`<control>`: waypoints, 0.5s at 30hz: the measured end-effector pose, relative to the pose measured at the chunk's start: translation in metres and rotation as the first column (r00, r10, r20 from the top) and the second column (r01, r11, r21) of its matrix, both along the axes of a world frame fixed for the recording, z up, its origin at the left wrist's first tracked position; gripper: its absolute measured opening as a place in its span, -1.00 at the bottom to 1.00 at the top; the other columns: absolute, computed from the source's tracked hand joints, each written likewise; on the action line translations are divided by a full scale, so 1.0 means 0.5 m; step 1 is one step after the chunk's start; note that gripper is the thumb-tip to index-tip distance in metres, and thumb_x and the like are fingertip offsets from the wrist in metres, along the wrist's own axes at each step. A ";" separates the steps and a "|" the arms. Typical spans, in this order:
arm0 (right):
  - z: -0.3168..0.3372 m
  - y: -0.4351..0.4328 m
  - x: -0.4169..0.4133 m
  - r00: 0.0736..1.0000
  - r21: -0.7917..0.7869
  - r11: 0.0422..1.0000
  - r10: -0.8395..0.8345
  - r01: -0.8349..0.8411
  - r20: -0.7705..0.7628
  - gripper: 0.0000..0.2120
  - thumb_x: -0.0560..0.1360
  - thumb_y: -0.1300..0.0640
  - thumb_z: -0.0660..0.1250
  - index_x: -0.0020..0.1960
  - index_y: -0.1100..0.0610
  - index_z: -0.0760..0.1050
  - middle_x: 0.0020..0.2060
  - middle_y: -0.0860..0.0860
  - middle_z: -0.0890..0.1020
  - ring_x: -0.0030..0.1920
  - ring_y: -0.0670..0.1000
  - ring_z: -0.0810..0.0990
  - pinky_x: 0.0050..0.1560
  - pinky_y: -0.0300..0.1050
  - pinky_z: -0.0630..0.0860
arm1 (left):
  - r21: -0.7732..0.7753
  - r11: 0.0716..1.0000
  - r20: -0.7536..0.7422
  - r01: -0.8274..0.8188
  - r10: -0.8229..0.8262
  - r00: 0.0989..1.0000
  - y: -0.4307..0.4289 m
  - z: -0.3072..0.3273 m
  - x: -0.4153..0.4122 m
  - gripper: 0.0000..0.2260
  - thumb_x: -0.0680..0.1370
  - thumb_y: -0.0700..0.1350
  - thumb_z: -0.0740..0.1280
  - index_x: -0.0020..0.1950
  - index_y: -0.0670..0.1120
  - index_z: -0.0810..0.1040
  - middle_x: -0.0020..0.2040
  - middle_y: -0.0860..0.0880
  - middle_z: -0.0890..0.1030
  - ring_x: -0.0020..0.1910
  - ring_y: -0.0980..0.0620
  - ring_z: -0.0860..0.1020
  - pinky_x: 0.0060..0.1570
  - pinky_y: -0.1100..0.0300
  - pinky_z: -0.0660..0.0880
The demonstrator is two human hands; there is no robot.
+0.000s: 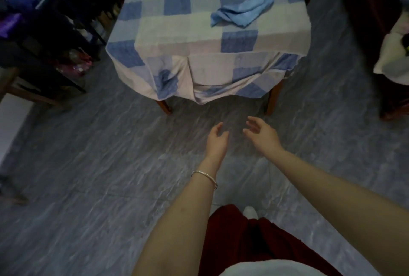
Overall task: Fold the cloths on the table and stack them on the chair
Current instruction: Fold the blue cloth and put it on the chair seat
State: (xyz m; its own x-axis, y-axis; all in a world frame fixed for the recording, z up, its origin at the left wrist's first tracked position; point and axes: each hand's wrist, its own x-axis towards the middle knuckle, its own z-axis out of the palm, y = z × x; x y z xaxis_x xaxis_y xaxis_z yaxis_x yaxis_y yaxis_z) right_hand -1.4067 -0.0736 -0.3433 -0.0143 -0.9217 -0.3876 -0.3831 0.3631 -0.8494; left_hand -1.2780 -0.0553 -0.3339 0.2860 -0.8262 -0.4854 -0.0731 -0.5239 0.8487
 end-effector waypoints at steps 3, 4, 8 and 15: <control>-0.001 -0.042 -0.016 1.000 0.004 1.000 -0.021 0.021 0.010 -0.55 0.48 0.15 0.36 0.35 0.10 0.39 0.25 0.06 0.55 0.24 -0.02 0.53 0.32 -0.05 0.42 | -0.008 1.000 0.001 0.006 -0.006 1.000 -0.045 -0.002 -0.011 -0.62 0.55 -0.27 0.23 0.38 -0.18 0.37 0.39 -0.13 0.41 0.37 -0.02 0.38 0.25 0.23 0.32; -0.001 -0.055 -0.021 1.000 -0.001 1.000 -0.022 0.022 0.007 -0.56 0.48 0.15 0.36 0.35 0.10 0.39 0.25 0.06 0.55 0.24 -0.02 0.53 0.32 -0.07 0.42 | -0.006 1.000 0.002 0.010 -0.010 1.000 -0.059 -0.004 -0.013 -0.61 0.55 -0.27 0.23 0.39 -0.17 0.37 0.39 -0.12 0.41 0.36 -0.02 0.39 0.23 0.24 0.32; -0.001 -0.114 -0.036 1.000 -0.007 1.000 -0.014 0.014 -0.005 -0.56 0.50 0.12 0.34 0.35 0.08 0.38 0.26 0.03 0.55 0.25 -0.02 0.52 0.29 -0.07 0.43 | 0.000 1.000 0.004 0.030 -0.030 1.000 -0.126 -0.007 -0.020 -0.61 0.56 -0.23 0.23 0.39 -0.12 0.37 0.40 -0.11 0.40 0.32 0.02 0.40 0.16 0.27 0.33; 0.001 -0.254 -0.039 0.999 -0.012 0.999 -0.043 0.043 -0.010 -0.57 0.48 0.15 0.36 0.33 0.12 0.40 0.22 0.06 0.57 0.22 0.03 0.55 0.29 -0.01 0.45 | -0.029 0.999 -0.029 0.035 -0.036 0.999 -0.270 0.006 -0.028 -0.61 0.56 -0.31 0.21 0.40 -0.23 0.34 0.38 -0.17 0.41 0.37 -0.05 0.39 0.18 0.30 0.30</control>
State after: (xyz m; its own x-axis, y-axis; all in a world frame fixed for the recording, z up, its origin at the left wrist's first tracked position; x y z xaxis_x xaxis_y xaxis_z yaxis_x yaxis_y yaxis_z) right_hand -1.4261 -0.2007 -0.3426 -0.0580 -0.9247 -0.3763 -0.3765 0.3693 -0.8496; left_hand -1.2918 -0.1905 -0.3310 0.2421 -0.8490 -0.4696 -0.0664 -0.4973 0.8650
